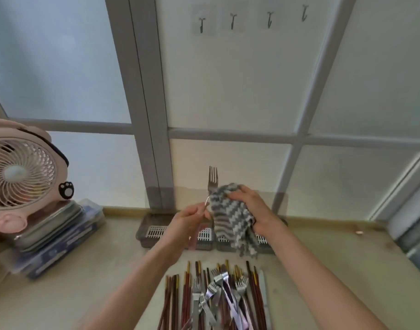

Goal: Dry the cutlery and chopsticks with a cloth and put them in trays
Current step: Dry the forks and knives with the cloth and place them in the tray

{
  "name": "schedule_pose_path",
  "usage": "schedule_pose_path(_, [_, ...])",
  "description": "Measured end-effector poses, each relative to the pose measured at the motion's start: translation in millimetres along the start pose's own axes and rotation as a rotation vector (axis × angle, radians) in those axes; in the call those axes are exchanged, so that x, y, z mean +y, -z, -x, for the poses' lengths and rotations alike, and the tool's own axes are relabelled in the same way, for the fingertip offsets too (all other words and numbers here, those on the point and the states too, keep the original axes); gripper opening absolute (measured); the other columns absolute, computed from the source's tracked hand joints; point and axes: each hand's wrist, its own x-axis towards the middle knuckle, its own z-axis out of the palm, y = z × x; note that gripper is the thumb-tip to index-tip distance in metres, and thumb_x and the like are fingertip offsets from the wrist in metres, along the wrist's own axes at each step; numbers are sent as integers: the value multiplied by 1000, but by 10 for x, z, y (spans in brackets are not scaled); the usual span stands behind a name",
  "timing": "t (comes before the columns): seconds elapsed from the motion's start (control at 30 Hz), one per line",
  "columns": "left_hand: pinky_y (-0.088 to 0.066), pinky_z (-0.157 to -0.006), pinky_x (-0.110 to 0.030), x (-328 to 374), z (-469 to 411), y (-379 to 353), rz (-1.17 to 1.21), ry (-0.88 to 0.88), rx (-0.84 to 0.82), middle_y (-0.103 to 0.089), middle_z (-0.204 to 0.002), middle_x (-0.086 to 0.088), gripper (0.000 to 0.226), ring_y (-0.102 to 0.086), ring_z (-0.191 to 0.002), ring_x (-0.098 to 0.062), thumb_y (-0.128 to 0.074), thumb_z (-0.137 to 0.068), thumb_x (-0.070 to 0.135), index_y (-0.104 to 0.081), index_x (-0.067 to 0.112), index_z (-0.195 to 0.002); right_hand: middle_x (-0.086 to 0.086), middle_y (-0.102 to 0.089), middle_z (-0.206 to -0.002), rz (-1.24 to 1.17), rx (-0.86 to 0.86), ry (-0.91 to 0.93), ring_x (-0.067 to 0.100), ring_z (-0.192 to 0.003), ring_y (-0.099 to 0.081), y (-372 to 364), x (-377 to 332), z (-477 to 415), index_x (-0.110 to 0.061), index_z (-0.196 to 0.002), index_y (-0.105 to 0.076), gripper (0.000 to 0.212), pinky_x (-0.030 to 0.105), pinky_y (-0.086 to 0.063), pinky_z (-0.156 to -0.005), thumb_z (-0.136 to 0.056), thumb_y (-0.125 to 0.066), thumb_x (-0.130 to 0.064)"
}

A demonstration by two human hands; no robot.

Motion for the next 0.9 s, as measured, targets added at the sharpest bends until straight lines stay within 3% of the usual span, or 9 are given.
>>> schedule_pose_path(0.07, [-48, -76, -33, -157, -87, -68, -10, 68, -1, -60, -96, -18, 28, -56, -91, -33, -42, -97, 15, -62, 13, -78, 12, -69, -94, 40, -70, -47, 25, -84, -66, 9, 218, 55, -10, -108, -61, 21, 31, -51, -74, -87, -61, -10])
schedule_pose_path(0.17, [-47, -81, -38, -373, -113, -143, -15, 184, -72, -65, -95, -12, 27, -60, -93, -30, -42, -97, 17, -65, 14, -82, 11, -69, -99, 44, 36, -38, 24, -87, -65, 22, 406, 77, -11, -109, -63, 20, 34, -52, -80, -89, -60, -12])
schedule_pose_path(0.33, [-49, -80, -35, -444, -76, -339, -83, 172, 148, -60, -107, -4, 23, -57, -99, -22, -46, -96, 19, -65, 12, -84, 0, -55, -106, 574, 395, 105, 18, -96, -55, 11, 703, 128, -17, -106, -51, 32, 30, -47, -81, -83, -68, -31])
schedule_pose_path(0.43, [-45, -91, -34, -496, -103, -374, -178, 59, 250, -51, -103, 2, 23, -52, -103, -18, -49, -96, 20, -66, 8, -87, -1, -49, -102, 411, 574, 270, 12, -90, -54, -156, 892, 318, -20, -106, -42, 44, 27, -50, -77, -78, -71, -36])
schedule_pose_path(0.5, [-42, -92, -31, -518, -94, -401, -235, -1, 283, -49, -100, 3, 23, -52, -99, -14, -49, -95, 21, -66, 6, -92, -1, -51, -100, 325, 639, 362, 11, -87, -53, -237, 958, 388, -21, -102, -46, 33, 24, -47, -71, -81, -69, -33])
schedule_pose_path(0.63, [-43, -80, -17, -623, -73, -367, -499, -196, 273, -48, -92, 5, 21, -51, -85, -7, -51, -95, 19, -68, 8, -96, 2, -65, -91, 218, 462, 158, 14, -84, -62, -340, 948, 435, -16, -88, -64, 21, 23, -49, -72, -84, -68, -36])
schedule_pose_path(0.73, [-40, -73, -13, -680, -63, -229, -707, -198, 175, -47, -90, 6, 18, -50, -84, -8, -52, -94, 19, -68, 11, -95, 7, -67, -88, 53, 359, 46, 15, -80, -64, -346, 951, 439, -9, -93, -67, 10, 22, -51, -69, -86, -67, -17])
schedule_pose_path(0.8, [-44, -77, -18, -689, -30, -120, -729, -141, 93, -48, -93, 3, 19, -52, -86, -13, -52, -93, 20, -67, 9, -91, 9, -67, -86, 1, 311, -16, 14, -75, -63, -341, 973, 441, -6, -95, -68, 9, 19, -49, -62, -87, -64, -9])
schedule_pose_path(0.9, [-47, -88, -32, -661, 62, -17, -664, -53, -20, -51, -97, -1, 21, -54, -93, -18, -53, -93, 22, -69, 8, -96, 9, -69, -90, -70, 294, -108, 16, -81, -64, -368, 1010, 432, -6, -91, -70, 8, 24, -50, -68, -85, -65, -8])
